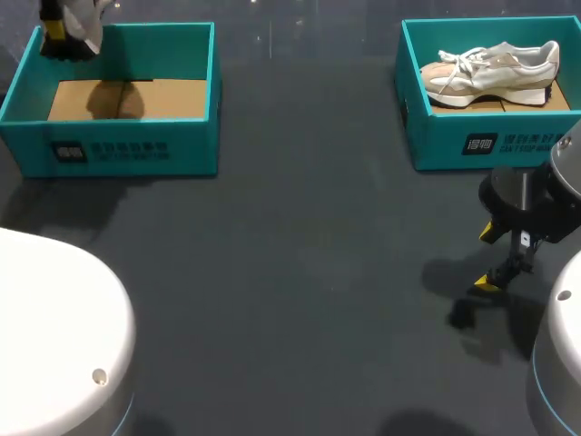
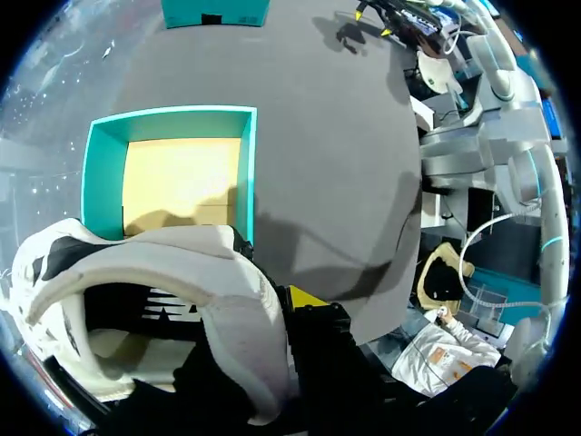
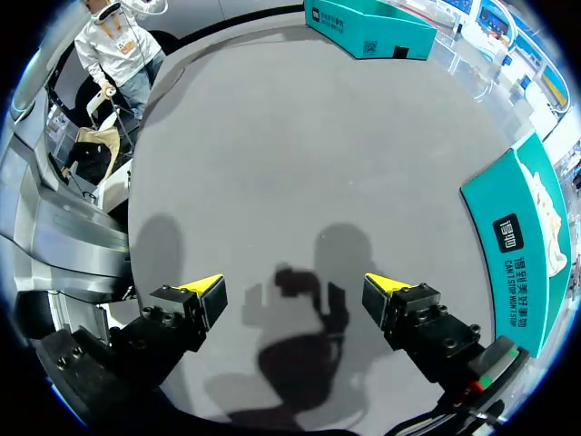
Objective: Take the shoe out of the shoebox, open the shoe tongue, remove and reinsert the insole, then place the shoe into the shoebox
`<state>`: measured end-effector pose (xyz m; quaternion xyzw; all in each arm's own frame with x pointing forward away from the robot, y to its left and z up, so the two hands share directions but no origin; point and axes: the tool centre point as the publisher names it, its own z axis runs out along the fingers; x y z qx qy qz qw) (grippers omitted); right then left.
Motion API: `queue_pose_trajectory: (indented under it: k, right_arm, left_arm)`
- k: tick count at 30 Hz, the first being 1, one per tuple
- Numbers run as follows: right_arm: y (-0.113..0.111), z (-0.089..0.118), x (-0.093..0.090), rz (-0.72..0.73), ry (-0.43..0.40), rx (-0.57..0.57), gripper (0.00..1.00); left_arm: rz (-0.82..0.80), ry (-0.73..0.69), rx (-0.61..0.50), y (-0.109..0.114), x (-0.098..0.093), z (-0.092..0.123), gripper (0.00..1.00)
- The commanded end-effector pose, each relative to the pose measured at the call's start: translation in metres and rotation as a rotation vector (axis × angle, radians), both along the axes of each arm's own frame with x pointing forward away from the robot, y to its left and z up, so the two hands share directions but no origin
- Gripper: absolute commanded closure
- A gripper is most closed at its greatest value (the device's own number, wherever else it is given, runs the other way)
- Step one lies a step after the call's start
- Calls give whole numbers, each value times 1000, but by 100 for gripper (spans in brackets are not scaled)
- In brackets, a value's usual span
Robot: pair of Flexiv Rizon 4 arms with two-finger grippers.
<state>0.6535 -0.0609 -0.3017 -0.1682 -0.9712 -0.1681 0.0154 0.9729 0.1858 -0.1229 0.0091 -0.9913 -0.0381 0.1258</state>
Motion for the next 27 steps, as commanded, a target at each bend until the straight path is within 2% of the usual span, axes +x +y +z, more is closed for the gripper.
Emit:
queue_pose_trajectory:
  k: [1,4,8,24,27]
  right_arm:
    - [0,0,-2,-1,-3,0,0]
    - [0,0,-2,-1,-3,0,0]
    - [0,0,-2,-1,-3,0,0]
    - [0,0,-2,-1,-3,0,0]
    - [0,0,-2,-1,-3,0,0]
  left_arm:
    - [-66,16,14,8,16,2,100]
    - [-182,6,12,12,22,0,100]
    - [-553,-83,19,24,17,0,100]
    - [-553,-83,19,24,17,0,100]
    - [-714,-2,-25,41,38,-3,100]
